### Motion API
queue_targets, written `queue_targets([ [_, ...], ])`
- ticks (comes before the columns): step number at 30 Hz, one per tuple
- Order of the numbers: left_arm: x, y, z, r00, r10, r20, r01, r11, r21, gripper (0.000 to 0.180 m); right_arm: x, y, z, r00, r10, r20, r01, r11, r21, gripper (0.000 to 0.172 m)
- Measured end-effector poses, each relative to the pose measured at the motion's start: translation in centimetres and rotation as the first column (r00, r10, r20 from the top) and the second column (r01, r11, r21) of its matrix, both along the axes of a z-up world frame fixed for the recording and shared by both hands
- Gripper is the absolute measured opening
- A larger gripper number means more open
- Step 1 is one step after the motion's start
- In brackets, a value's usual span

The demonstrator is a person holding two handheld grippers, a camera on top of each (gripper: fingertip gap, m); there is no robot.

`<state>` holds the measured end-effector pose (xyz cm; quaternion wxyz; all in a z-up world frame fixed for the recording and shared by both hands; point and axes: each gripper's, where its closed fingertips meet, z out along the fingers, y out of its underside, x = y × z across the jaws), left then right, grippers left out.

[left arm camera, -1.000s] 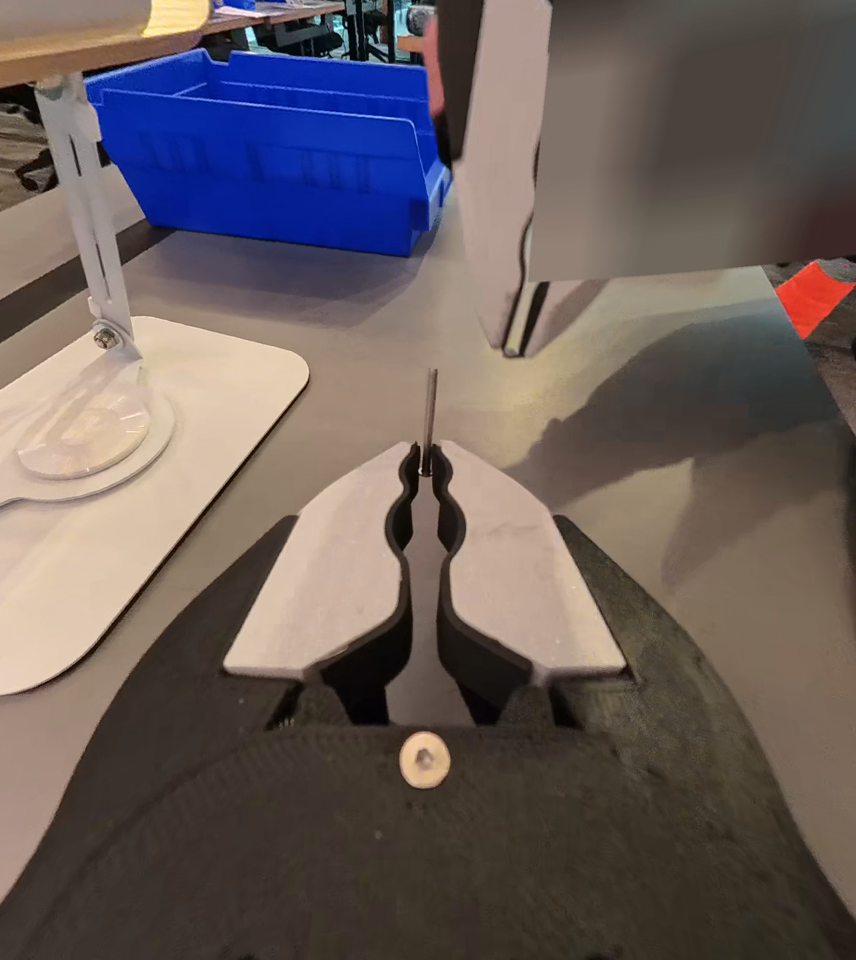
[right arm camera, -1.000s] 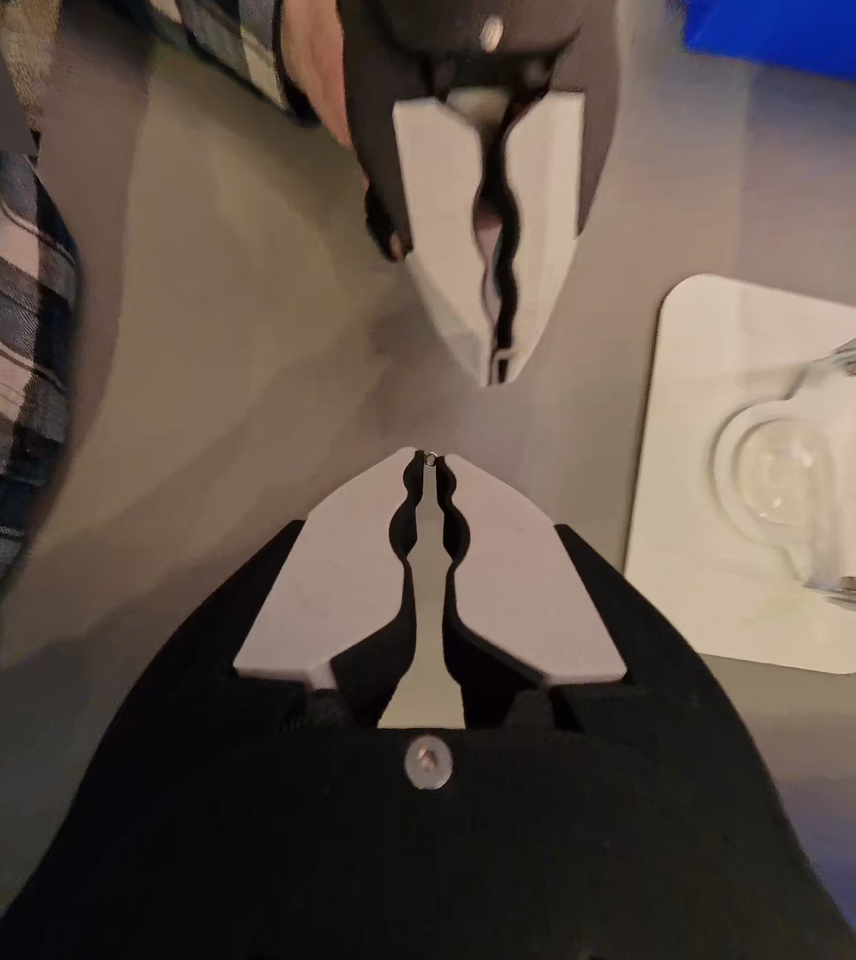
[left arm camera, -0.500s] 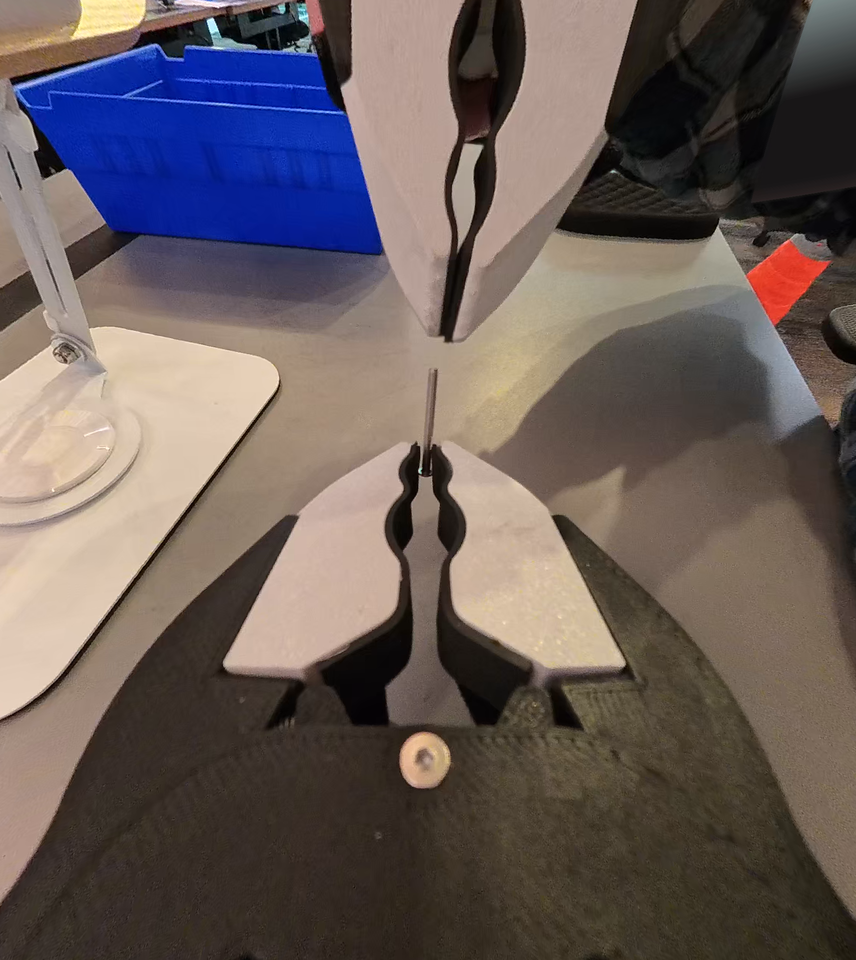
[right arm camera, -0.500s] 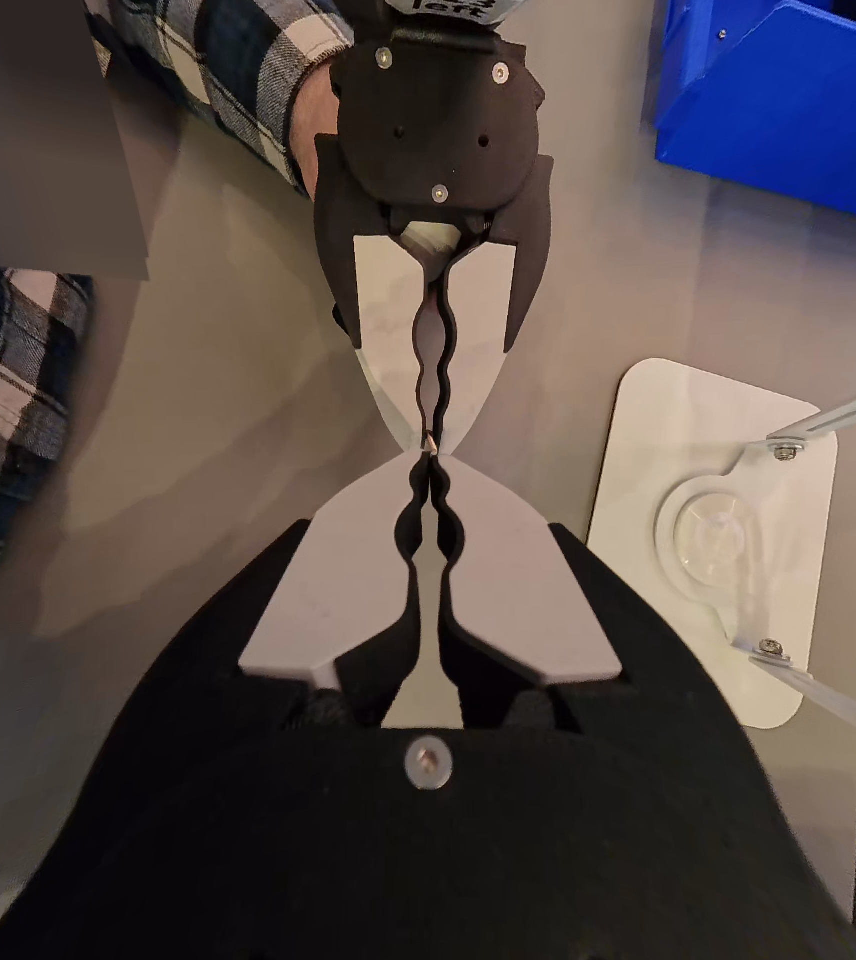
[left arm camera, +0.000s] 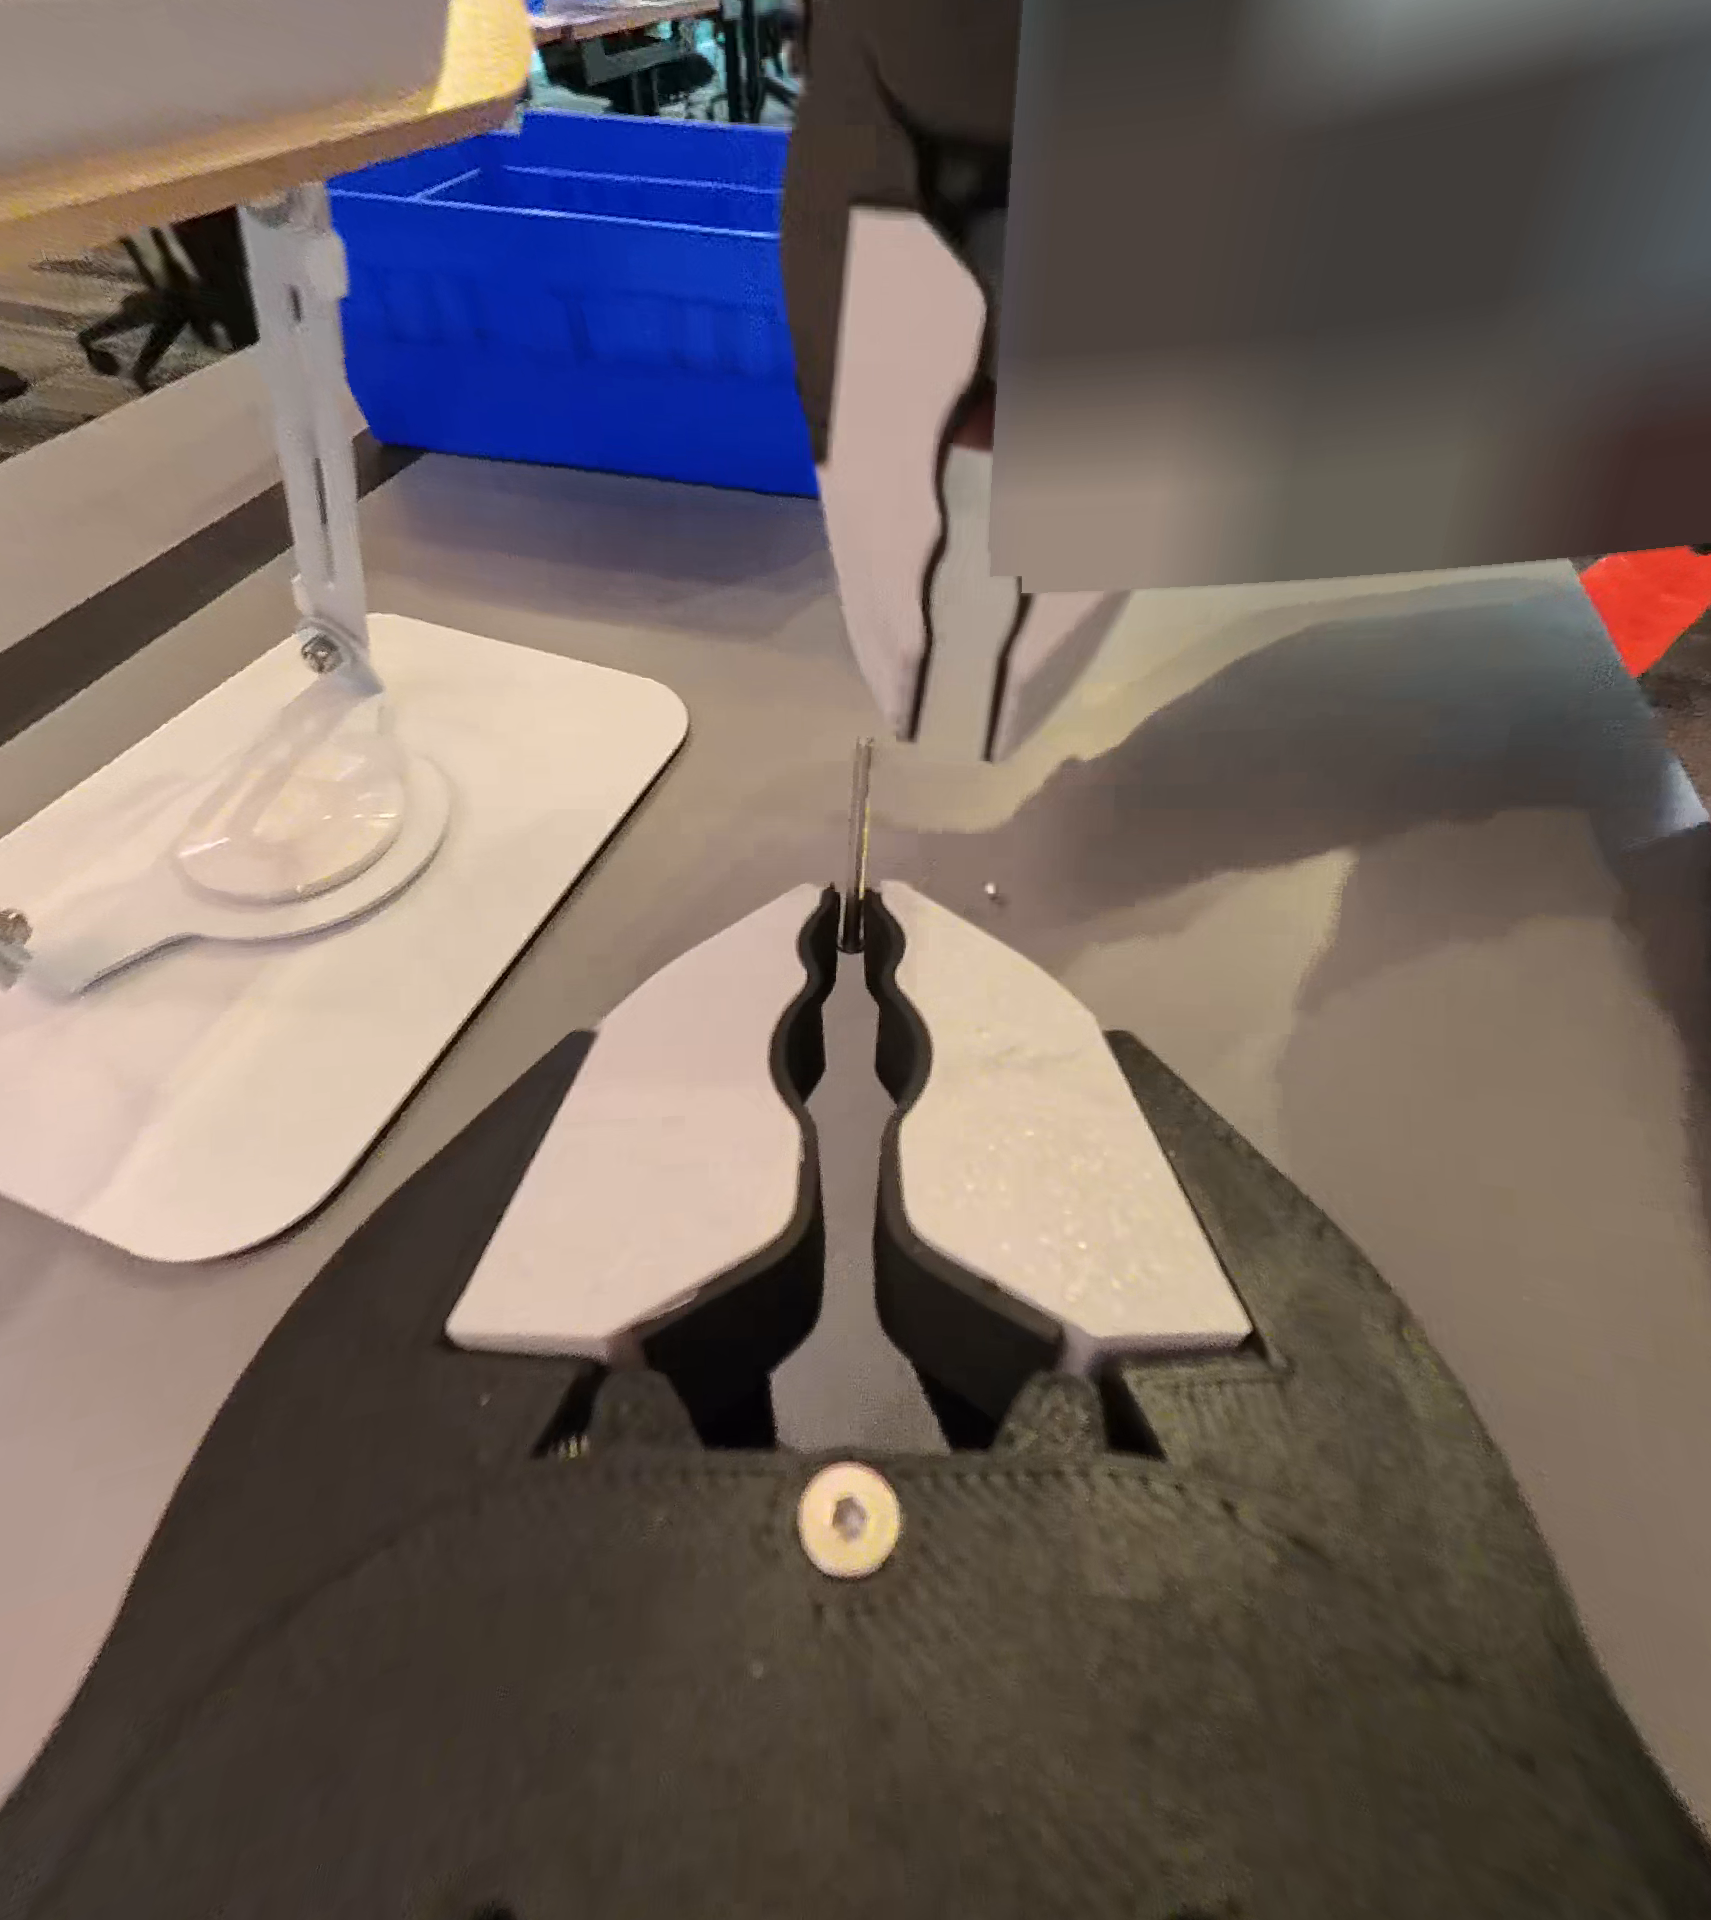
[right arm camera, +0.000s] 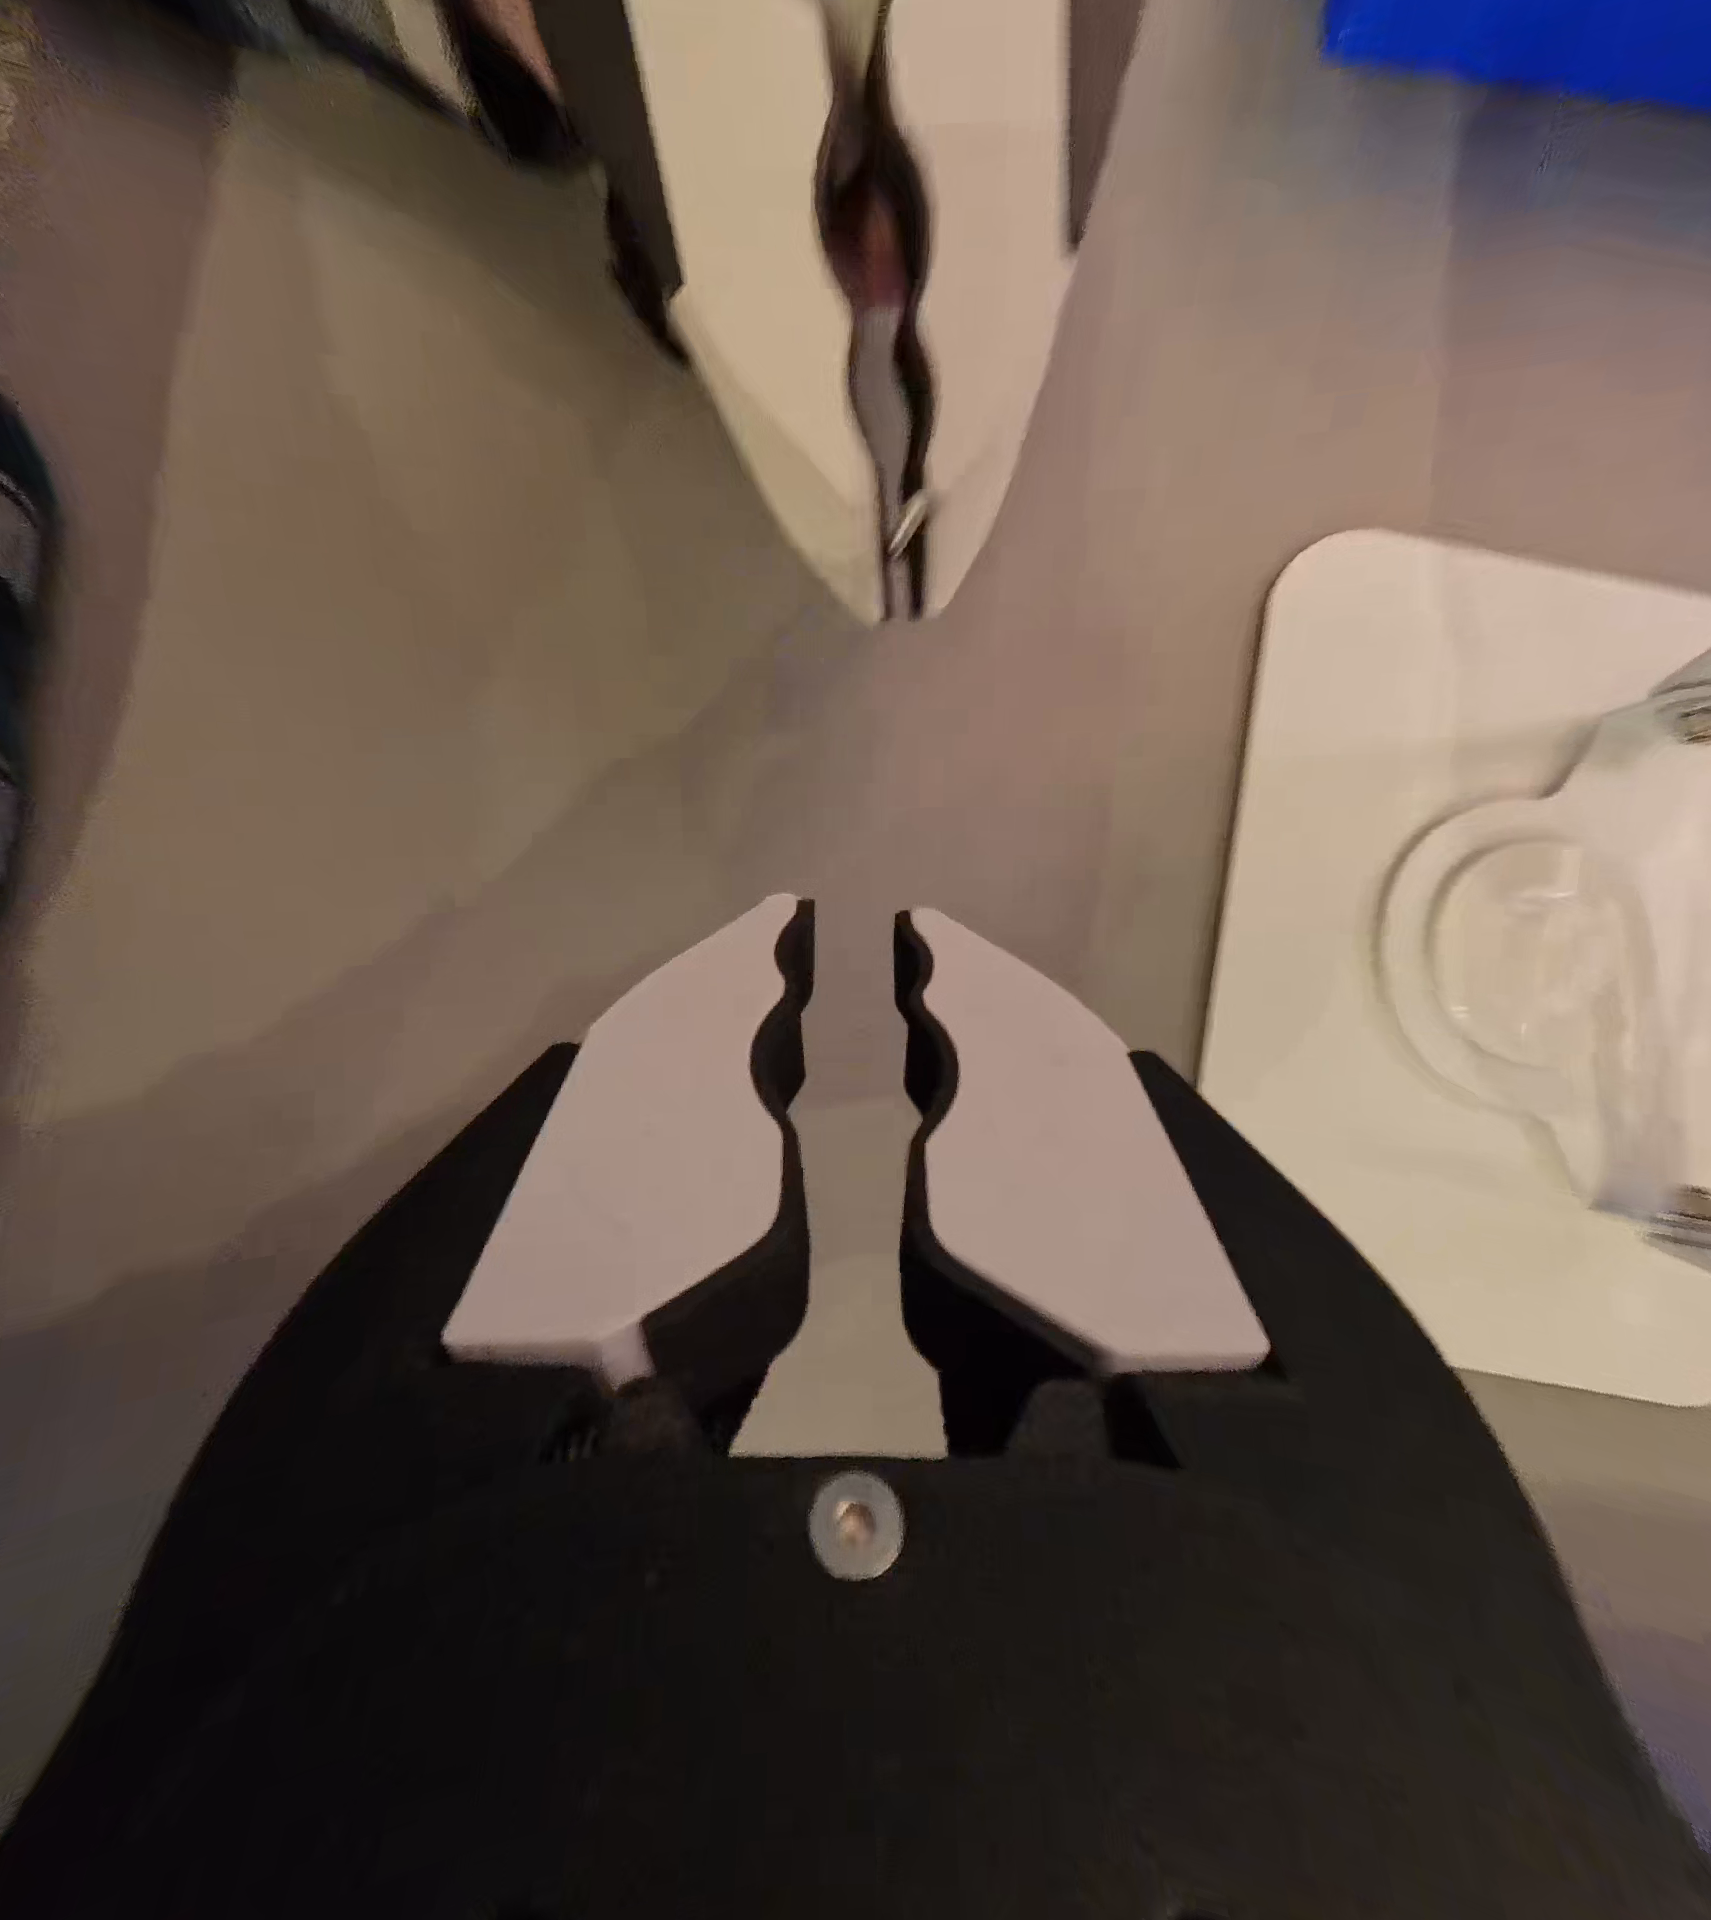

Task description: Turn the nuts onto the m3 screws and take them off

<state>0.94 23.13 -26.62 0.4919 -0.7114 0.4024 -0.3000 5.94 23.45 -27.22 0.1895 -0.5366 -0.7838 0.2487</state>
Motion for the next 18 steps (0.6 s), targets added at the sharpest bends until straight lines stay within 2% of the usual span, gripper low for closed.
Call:
queue_targets([
  [3,0.1,0.1,-0.4,1.000,-0.003,0.004,0.003,1.000,-0.019,0.004,1.0,-0.9,-2.4,0.998,0.017,0.064,-0.015,1.000,-0.028,0.018],
  [9,0.5,-0.1,-1.0,1.000,-0.016,-0.016,0.016,1.000,-0.025,0.004,4.5,-2.5,-5.2,0.988,0.014,0.154,-0.006,0.998,-0.057,0.016],
  [18,1.0,-0.2,-1.4,0.999,-0.027,-0.029,0.026,0.999,-0.026,0.004,6.0,-3.4,-6.3,0.991,-0.045,0.128,0.049,0.998,-0.032,0.013],
])
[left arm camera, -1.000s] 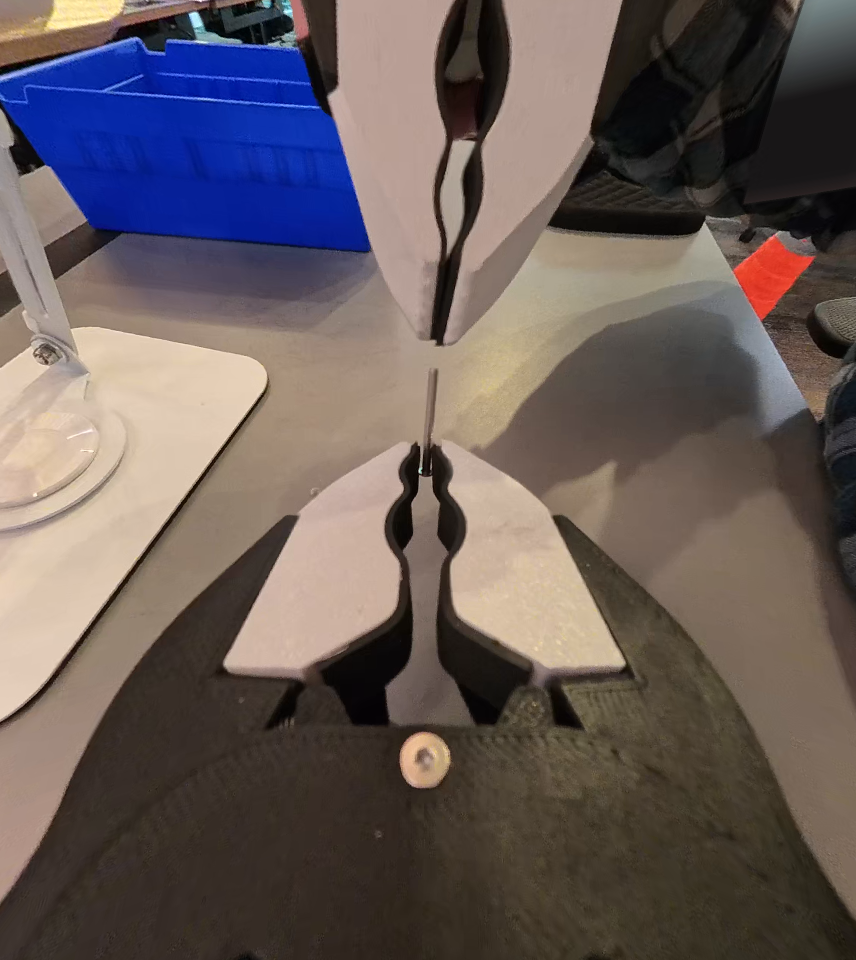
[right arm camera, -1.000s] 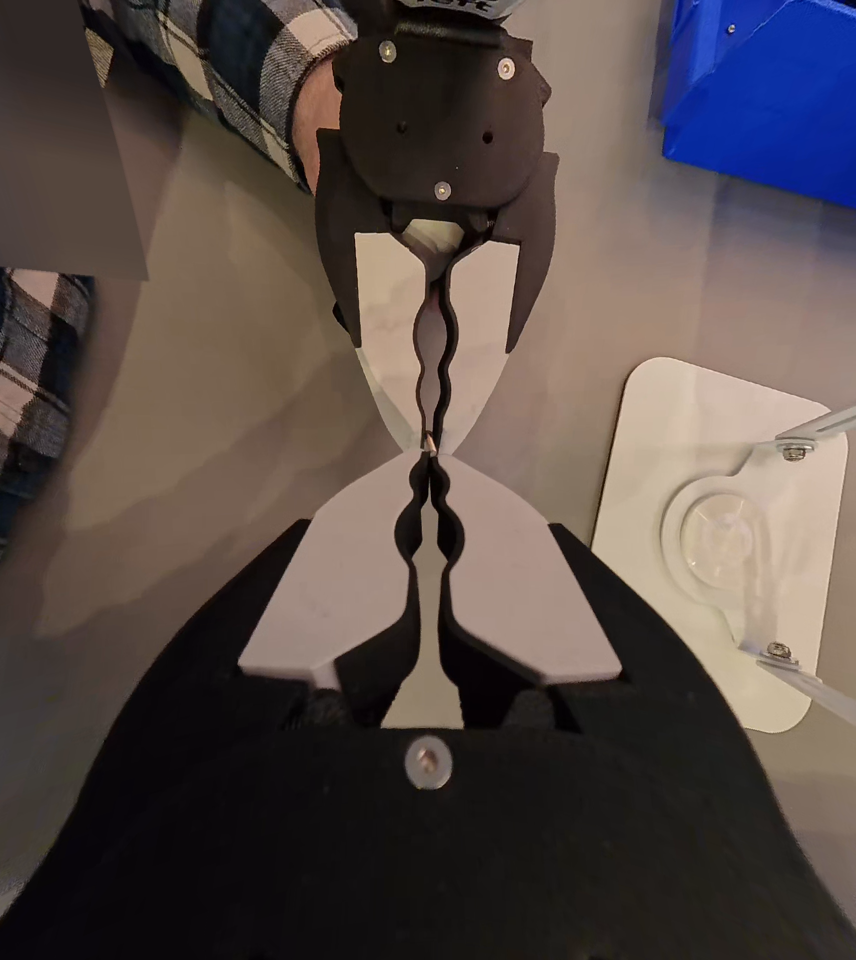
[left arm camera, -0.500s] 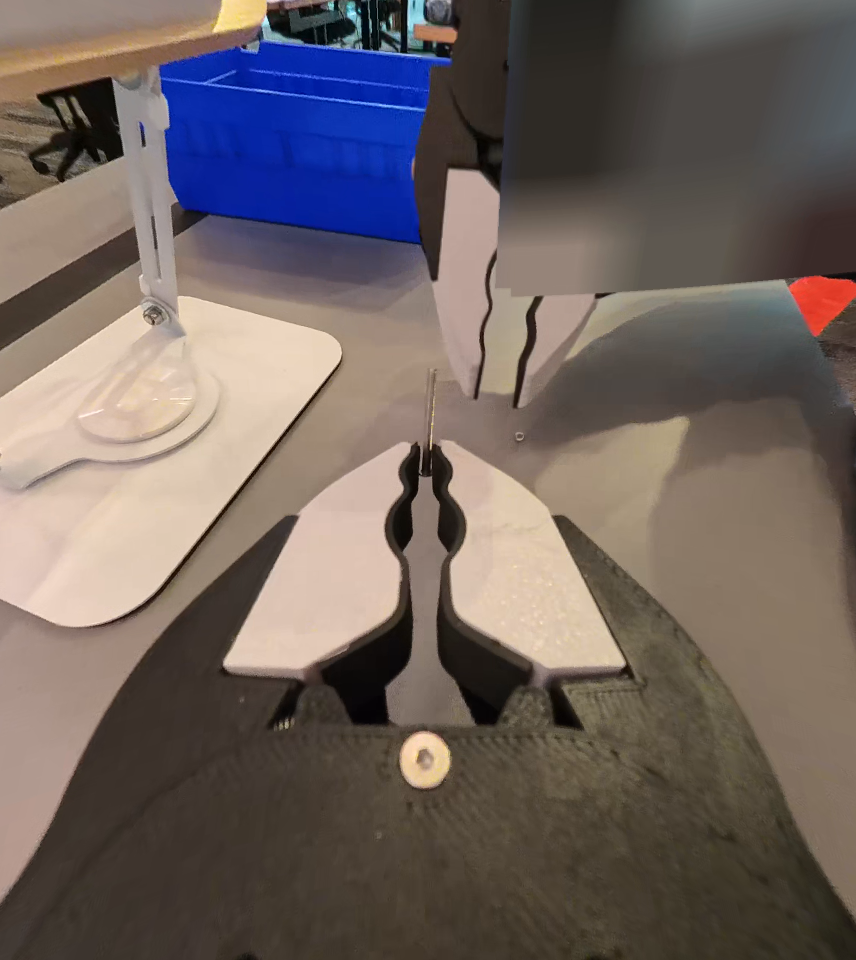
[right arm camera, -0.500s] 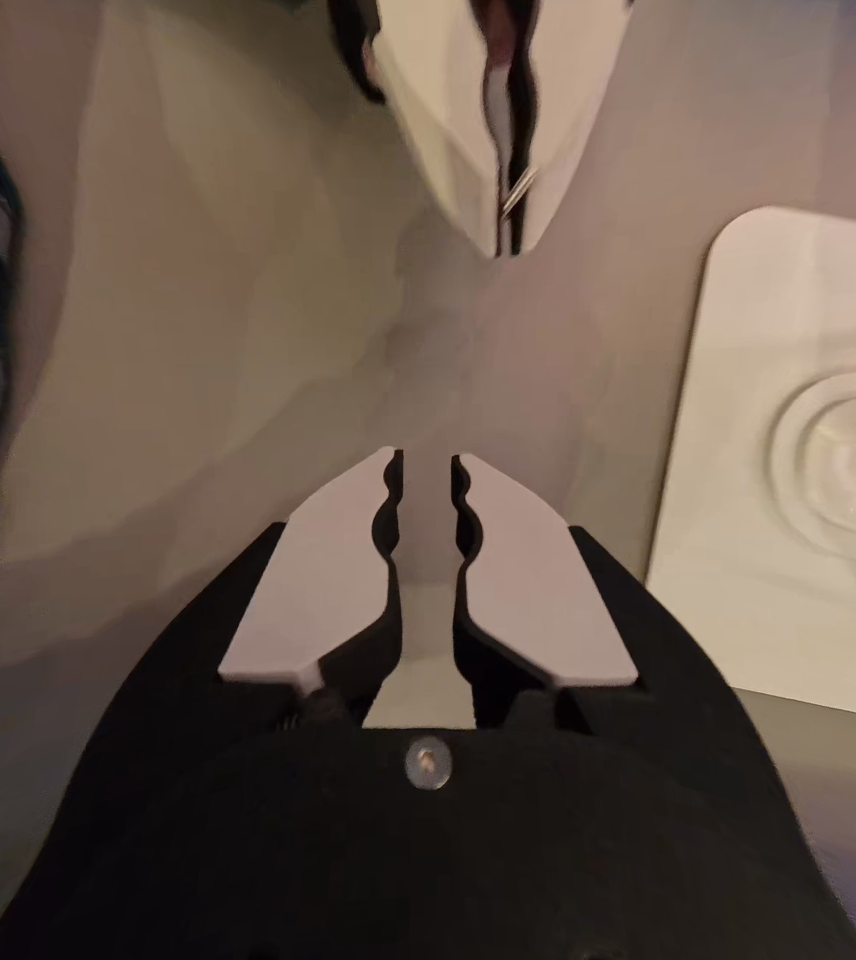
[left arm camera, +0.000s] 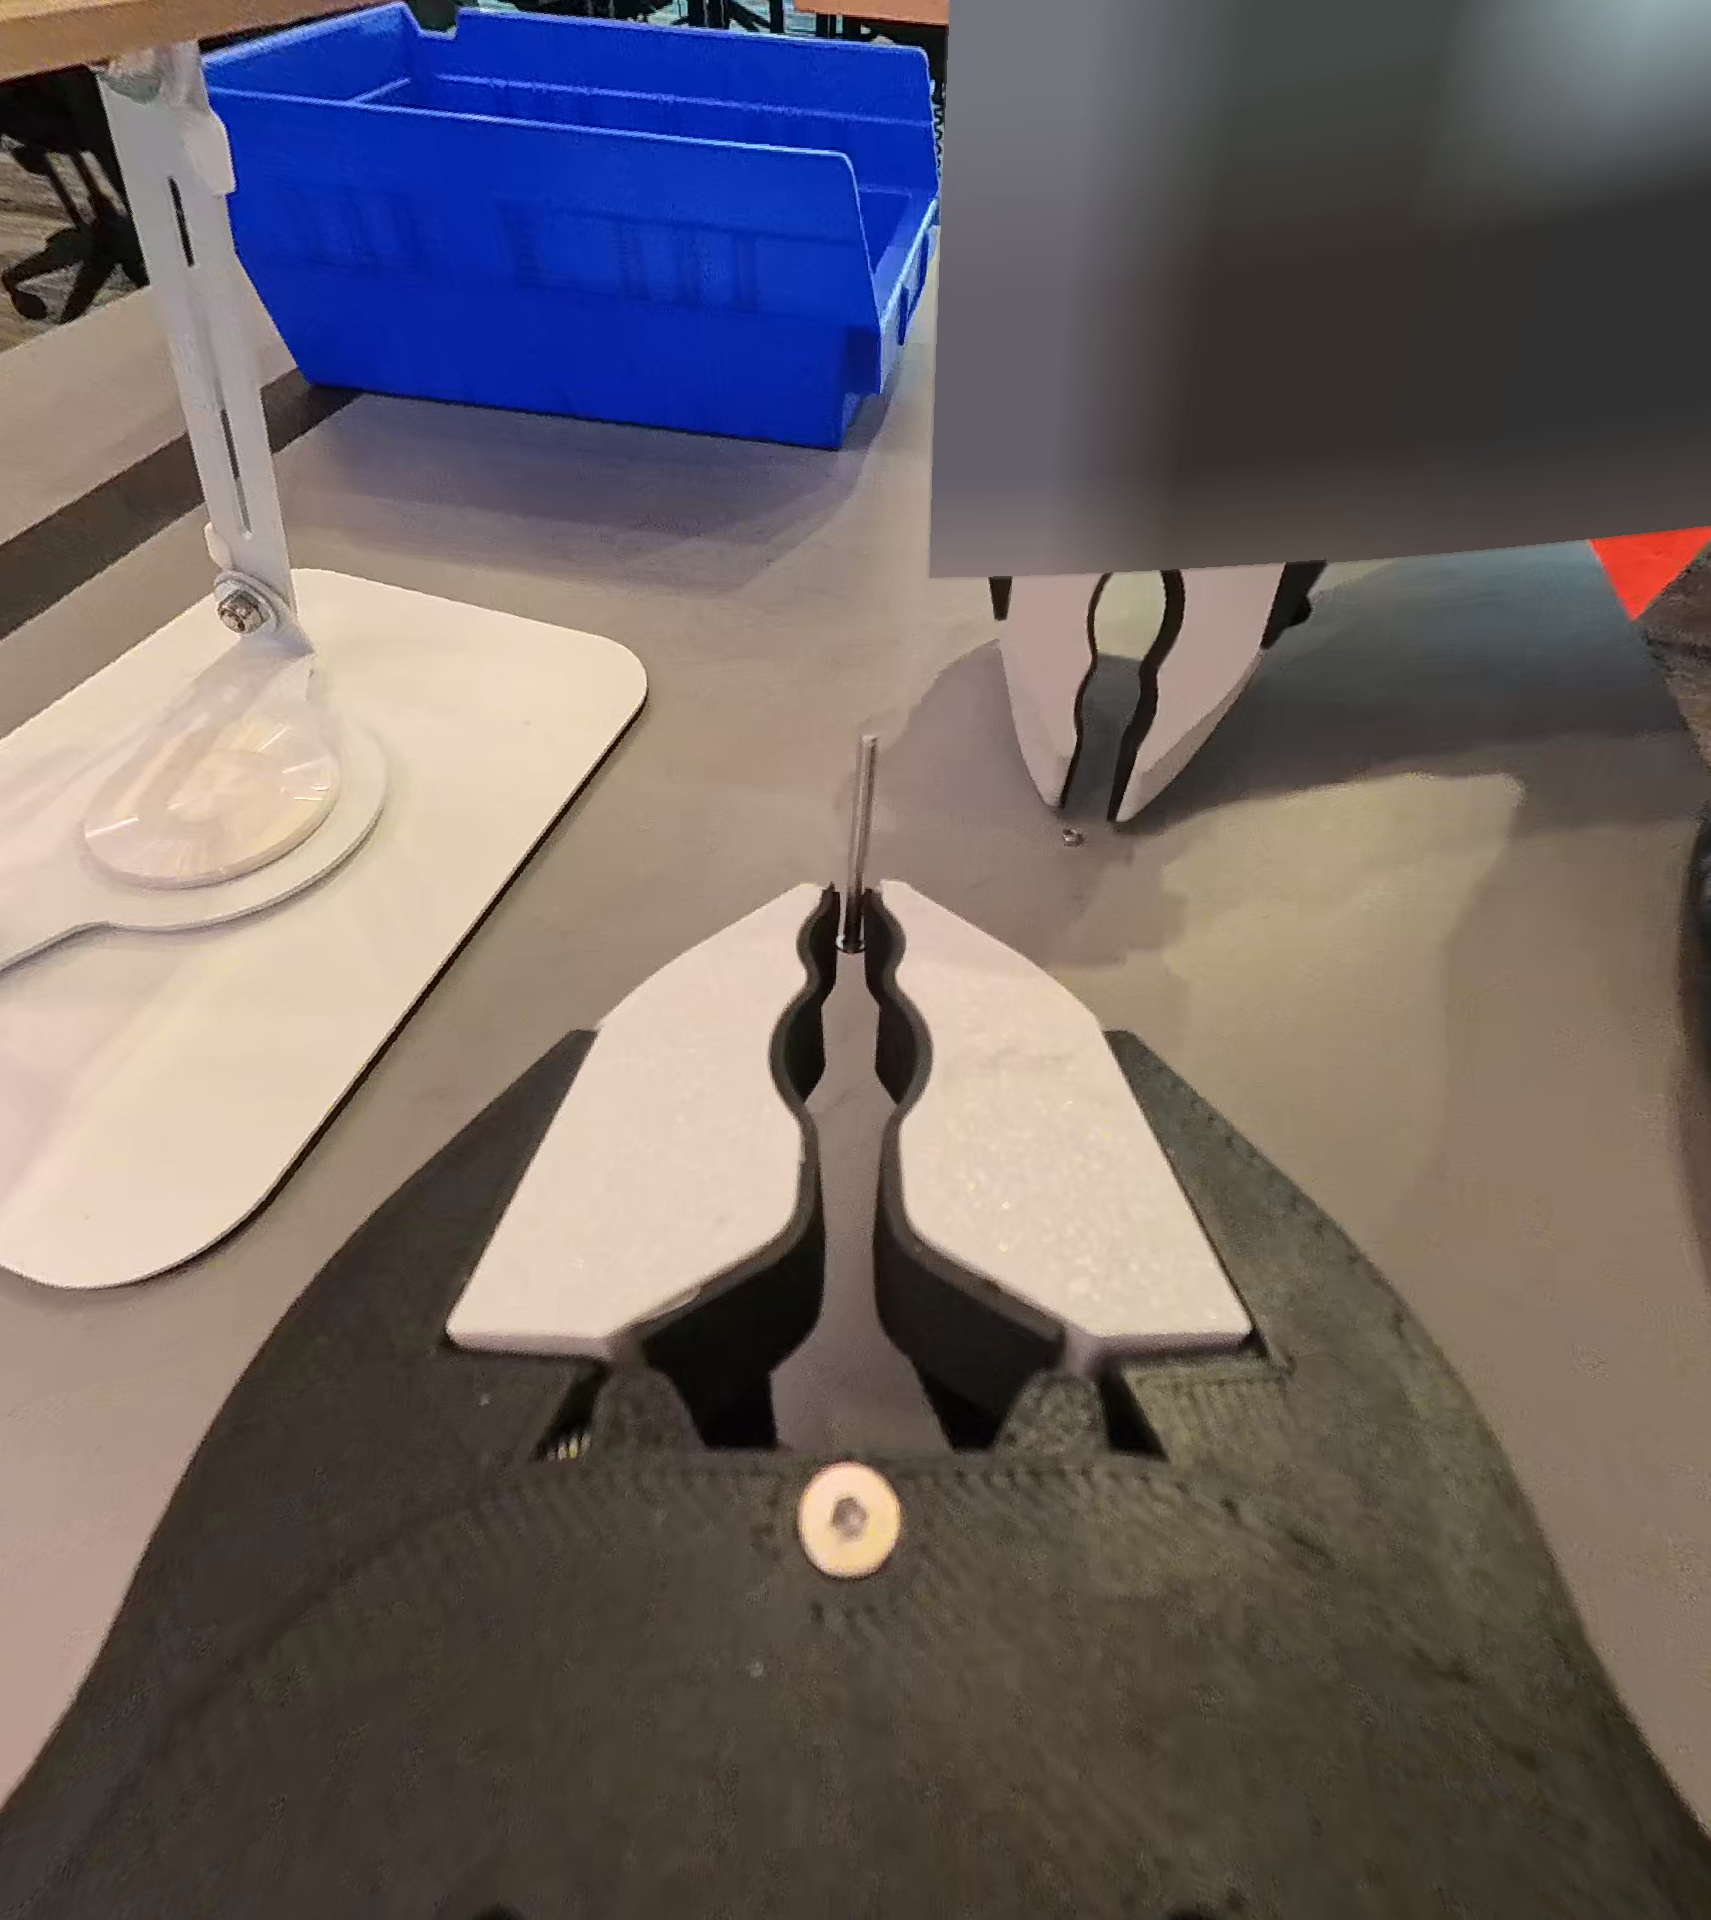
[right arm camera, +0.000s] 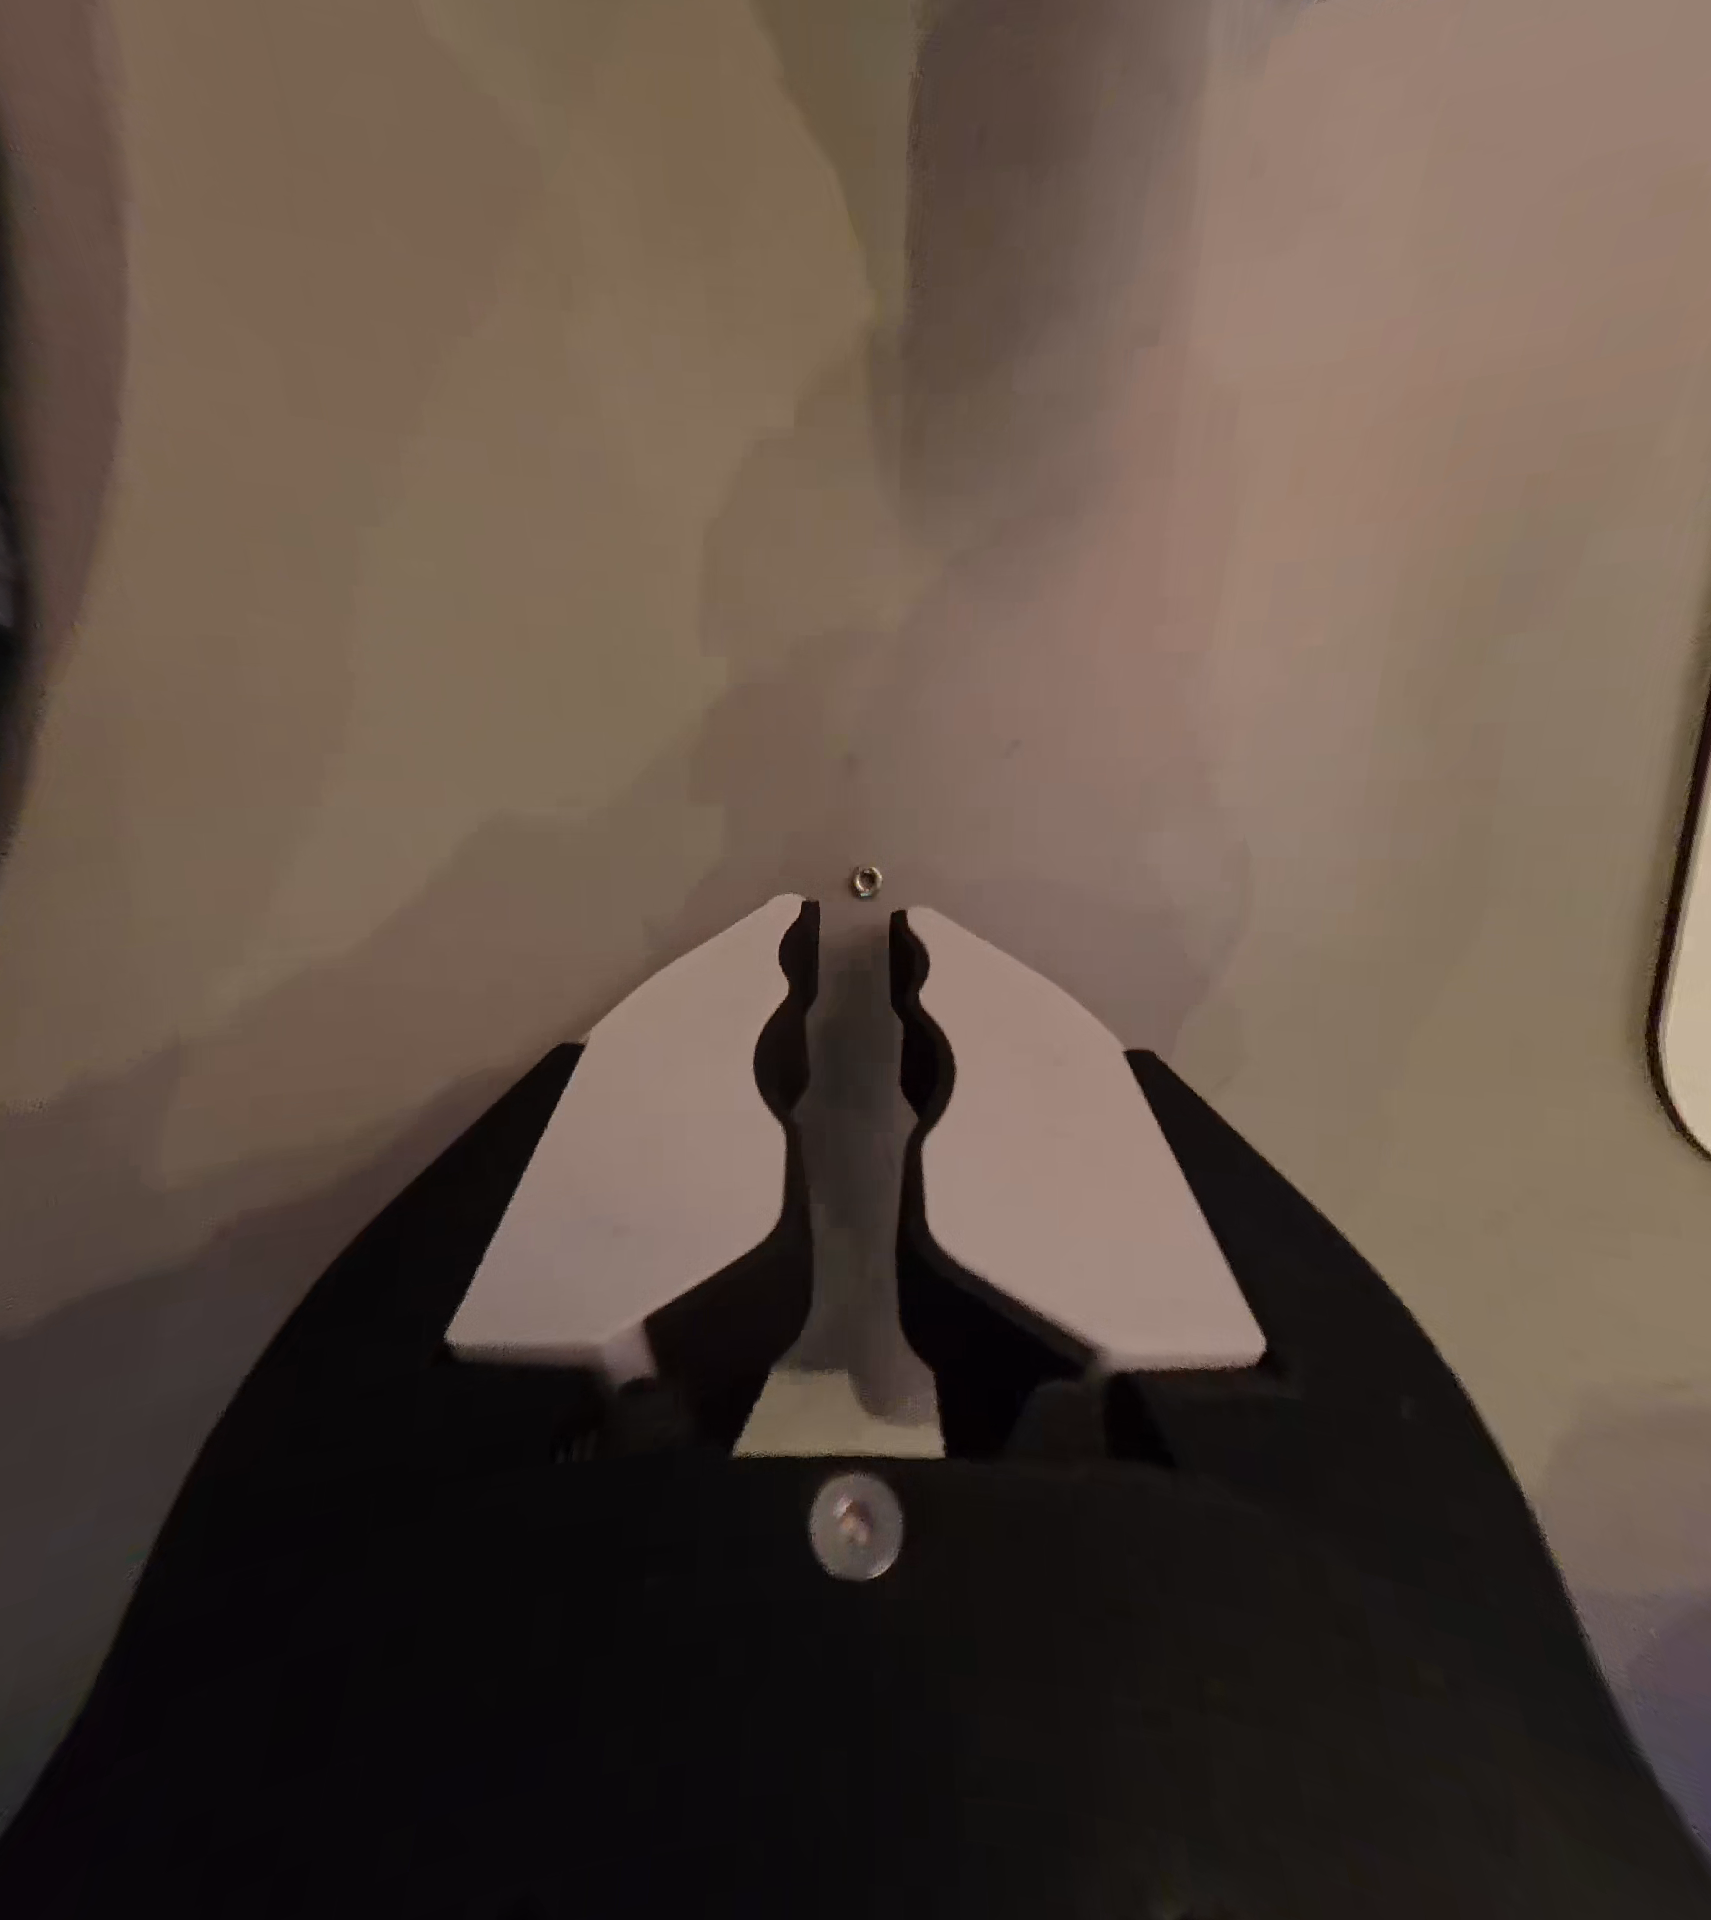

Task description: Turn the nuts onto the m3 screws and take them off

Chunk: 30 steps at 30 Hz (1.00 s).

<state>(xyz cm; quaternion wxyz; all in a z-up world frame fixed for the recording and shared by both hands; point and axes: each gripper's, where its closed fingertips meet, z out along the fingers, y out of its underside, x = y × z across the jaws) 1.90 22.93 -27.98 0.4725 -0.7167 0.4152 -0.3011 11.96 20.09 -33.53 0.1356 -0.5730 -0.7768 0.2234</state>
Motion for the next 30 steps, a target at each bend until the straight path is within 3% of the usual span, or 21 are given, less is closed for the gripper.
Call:
queue_targets([
  [12,-0.15,0.07,-0.04,1.000,0.003,0.000,-0.003,1.000,-0.003,0.004,-0.68,0.01,-0.46,0.997,-0.016,0.069,0.013,0.999,0.041,0.008],
  [30,-0.32,0.22,0.12,1.000,0.011,0.028,-0.010,1.000,-0.026,0.004,-0.68,0.11,-0.50,0.954,-0.288,0.080,0.282,0.956,0.081,0.007],
])
